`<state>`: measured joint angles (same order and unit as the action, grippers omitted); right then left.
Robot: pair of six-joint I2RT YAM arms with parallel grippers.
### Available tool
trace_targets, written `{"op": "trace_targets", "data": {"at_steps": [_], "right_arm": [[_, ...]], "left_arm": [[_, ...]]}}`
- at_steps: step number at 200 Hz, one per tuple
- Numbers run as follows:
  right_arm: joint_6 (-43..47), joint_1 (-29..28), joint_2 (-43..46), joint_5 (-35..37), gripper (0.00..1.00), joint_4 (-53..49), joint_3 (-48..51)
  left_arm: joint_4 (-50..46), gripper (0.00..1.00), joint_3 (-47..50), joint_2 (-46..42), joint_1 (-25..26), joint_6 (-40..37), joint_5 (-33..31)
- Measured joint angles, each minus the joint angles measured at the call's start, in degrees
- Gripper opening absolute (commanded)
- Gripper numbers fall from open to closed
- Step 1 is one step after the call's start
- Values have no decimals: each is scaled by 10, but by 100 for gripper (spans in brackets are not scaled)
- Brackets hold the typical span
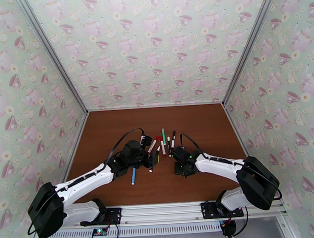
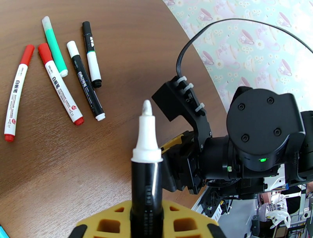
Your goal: Open the pen caps
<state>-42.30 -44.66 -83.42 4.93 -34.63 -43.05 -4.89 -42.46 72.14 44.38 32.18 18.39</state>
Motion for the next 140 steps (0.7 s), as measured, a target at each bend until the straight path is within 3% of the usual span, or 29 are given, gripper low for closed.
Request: {"op": "trace_targets", "data": {"at_steps": [53,89,140], "right_arm": [[-6,0,-30,9,39,16,-35],[-3,0,-33,10,45,21,-37],[48,0,59,8,43,15,-11]], "left_arm": [[0,0,0,0,0,0,0],[-6,0,0,-5,0,0,0],[-14,0,1,-23,-5,0,-1]]}}
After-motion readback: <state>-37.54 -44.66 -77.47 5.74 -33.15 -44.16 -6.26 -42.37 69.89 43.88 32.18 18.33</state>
